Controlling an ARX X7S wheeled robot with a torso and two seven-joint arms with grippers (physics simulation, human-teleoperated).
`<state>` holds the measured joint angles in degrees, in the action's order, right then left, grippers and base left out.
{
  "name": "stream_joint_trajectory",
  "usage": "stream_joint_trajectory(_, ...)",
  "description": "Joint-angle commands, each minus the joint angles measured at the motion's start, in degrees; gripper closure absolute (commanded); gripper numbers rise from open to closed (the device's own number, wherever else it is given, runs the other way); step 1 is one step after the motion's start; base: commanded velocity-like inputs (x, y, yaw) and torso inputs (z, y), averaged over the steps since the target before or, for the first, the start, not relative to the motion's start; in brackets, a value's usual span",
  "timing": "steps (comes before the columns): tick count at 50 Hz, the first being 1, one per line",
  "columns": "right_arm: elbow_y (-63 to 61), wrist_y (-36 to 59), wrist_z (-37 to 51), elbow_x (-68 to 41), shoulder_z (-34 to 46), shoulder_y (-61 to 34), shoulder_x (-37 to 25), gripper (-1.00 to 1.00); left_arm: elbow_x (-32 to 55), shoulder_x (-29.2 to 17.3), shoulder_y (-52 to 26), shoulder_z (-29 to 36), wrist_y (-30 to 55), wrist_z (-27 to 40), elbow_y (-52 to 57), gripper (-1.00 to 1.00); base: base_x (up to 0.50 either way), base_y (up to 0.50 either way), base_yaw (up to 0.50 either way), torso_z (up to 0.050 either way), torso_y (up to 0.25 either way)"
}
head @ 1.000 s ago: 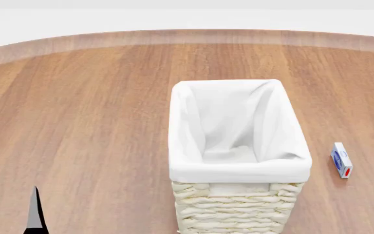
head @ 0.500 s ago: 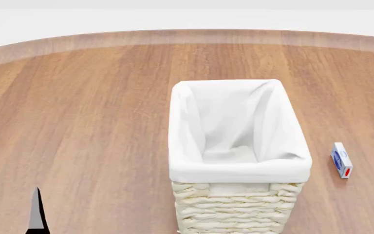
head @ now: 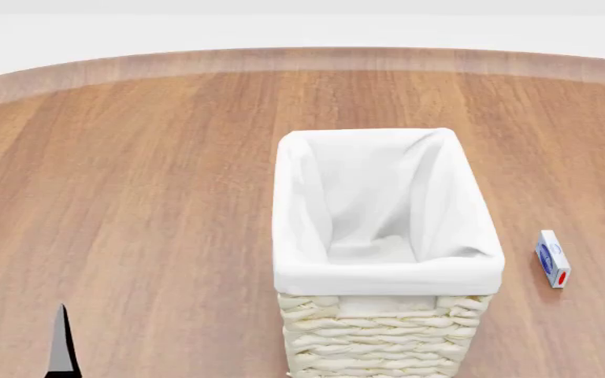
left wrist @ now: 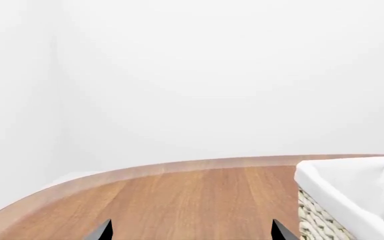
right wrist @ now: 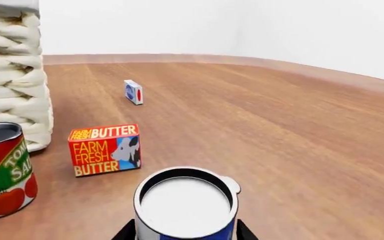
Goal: Pick up the alphabet soup and put it in the basket.
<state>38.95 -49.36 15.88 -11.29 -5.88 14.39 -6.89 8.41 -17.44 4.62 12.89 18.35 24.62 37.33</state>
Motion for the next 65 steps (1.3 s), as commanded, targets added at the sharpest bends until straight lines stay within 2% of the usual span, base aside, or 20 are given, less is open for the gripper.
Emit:
stream_joint_trajectory(1, -7.71, 4.94, 1.42, 1.80, 0.98, 1.85, -0.39, 1.00, 0.11, -0.20, -0.12, 0.31, 0.00, 0.29, -0.14, -1.00, 0.00, 0.00, 0.00, 0.000, 0.000)
stream_joint_trajectory(9, -30.63, 15.86, 4.28, 2.17, 1.32, 6.68, -2.44, 1.00, 0.44, -0.24, -0.29, 0.42, -0.08, 0.38, -0.41, -1.00, 0.00, 0.00, 0.00, 0.000, 0.001)
stream_joint_trajectory(18, -41.68, 22.24, 5.20, 1.86, 1.60, 7.74, -4.46, 1.00, 0.64, -0.33, -0.40, 0.46, -0.01, 0.62, -0.53, -1.00, 0.00, 0.00, 0.00, 0.000, 0.000)
stream_joint_trajectory(19, -45.93, 25.82, 6.16, 1.93, 1.30, 8.49, -5.05, 1.00, 0.65, -0.34, -0.46, 0.55, 0.24, 0.64, -0.36, -1.00, 0.00, 0.00, 0.00, 0.000, 0.000)
stream_joint_trajectory(21, -45.44, 24.35, 5.82, 1.85, 1.42, 8.22, -5.06, 1.00, 0.63, -0.39, -0.47, 0.60, 0.37, 0.73, -0.26, -1.00, 0.00, 0.00, 0.00, 0.000, 0.000)
stream_joint_trajectory(25, -51.52, 27.93, 6.31, 2.57, 1.56, 8.86, -6.34, 1.00, 0.89, -0.50, -0.46, 0.43, 0.62, 0.85, 0.11, -1.00, 0.00, 0.00, 0.00, 0.000, 0.000)
stream_joint_trajectory(38, -71.95, 43.89, 8.94, 2.57, 1.07, 8.08, -10.04, 1.00, 1.26, -0.67, -0.49, 0.38, 0.31, 0.99, -0.47, -1.00, 0.00, 0.00, 0.00, 0.000, 0.001)
stream_joint_trajectory(53, -86.23, 63.09, 11.93, -1.11, 0.45, -1.97, -13.89, 1.00, 1.56, -0.93, -0.73, 0.61, 0.70, 1.22, -0.38, -1.00, 0.00, 0.00, 0.00, 0.000, 0.001)
stream_joint_trajectory(65, -90.78, 76.71, 13.40, -5.45, 2.28, -16.99, -16.34, 1.00, 1.66, -1.14, -0.77, 0.66, 0.58, 1.48, -0.51, -1.00, 0.00, 0.00, 0.00, 0.000, 0.000)
